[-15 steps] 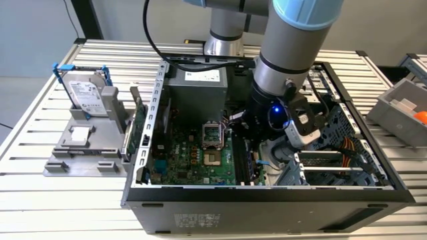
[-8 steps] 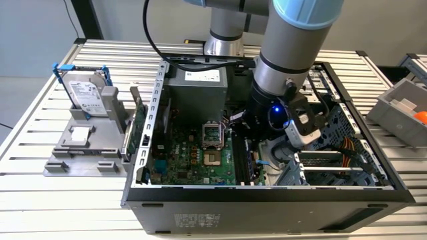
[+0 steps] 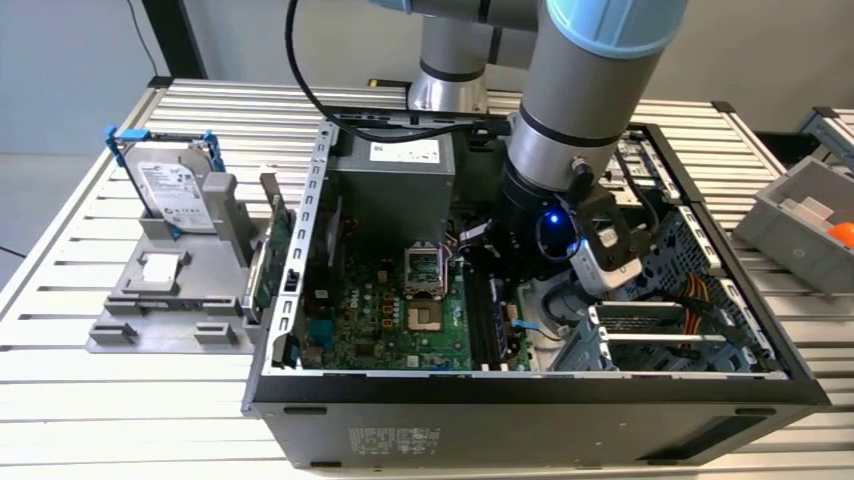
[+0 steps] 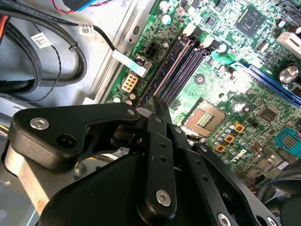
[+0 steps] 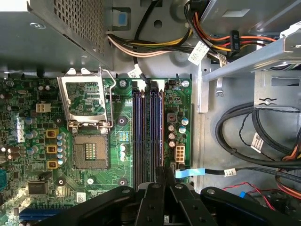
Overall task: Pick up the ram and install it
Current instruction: 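Insert the ram into the slot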
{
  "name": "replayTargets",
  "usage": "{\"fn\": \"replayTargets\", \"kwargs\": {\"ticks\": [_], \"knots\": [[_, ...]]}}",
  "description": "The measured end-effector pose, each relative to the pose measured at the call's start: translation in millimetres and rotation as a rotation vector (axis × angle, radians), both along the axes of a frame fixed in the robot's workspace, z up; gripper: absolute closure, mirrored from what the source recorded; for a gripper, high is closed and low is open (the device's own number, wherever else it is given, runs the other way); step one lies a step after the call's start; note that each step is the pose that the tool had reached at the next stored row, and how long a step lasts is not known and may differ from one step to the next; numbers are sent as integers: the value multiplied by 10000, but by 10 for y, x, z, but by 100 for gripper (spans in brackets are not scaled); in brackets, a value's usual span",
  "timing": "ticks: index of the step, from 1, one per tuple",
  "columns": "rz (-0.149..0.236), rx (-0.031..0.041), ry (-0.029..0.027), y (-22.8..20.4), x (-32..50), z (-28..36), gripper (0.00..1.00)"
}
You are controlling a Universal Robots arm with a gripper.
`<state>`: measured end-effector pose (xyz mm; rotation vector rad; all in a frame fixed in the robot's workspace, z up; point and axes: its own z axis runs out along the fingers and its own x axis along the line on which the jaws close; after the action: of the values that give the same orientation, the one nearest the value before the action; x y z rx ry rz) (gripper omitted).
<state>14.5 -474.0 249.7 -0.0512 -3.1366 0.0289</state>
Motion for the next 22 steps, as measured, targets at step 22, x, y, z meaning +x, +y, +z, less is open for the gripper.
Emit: {"fn": "replayTargets", "kwargs": {"ticks": [22], "knots": [[1544,427,5,0,5,1,100]]}}
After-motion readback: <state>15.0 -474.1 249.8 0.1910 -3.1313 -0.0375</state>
